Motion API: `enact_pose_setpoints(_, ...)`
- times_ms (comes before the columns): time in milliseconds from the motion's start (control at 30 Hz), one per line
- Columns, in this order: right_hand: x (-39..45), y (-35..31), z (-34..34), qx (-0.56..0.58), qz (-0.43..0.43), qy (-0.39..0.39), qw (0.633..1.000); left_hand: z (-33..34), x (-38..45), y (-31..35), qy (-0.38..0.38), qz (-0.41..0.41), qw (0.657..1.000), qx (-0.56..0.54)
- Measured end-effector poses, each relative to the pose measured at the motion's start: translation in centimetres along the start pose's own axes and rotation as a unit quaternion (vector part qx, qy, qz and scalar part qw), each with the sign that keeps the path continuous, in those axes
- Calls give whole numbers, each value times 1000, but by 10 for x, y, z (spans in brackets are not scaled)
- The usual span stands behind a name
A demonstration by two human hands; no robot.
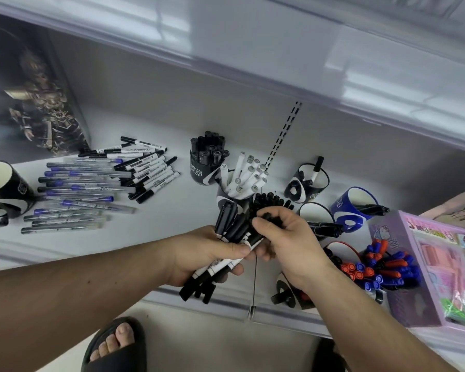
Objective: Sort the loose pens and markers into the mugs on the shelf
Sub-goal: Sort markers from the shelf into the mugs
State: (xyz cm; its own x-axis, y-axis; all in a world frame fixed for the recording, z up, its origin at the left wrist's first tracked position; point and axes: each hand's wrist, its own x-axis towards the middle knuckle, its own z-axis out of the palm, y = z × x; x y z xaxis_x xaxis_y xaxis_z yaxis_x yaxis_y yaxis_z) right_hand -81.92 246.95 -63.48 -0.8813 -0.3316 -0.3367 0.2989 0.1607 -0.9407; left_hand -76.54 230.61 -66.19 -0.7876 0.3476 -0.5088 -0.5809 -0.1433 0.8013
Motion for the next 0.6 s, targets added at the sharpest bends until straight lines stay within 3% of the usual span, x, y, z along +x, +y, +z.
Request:
enact_pose_setpoints(267, -16, -1, 8, 65, -6, 6, 998, -3, -2, -6, 10, 109, 991, 72)
enact_pose_setpoints(400, -20, -12, 13, 54, -21, 38, 998, 3, -1, -4, 44, 111, 991, 66)
enact_pose_setpoints(500, -16, -27, -8, -1, -79, 113, 990, 3, 2, 3, 92, 92, 990, 57)
enact_pose_setpoints(600, -12, -33, -36, -89, -210, 228, 946, -3, 6, 5, 172, 94, 980, 34)
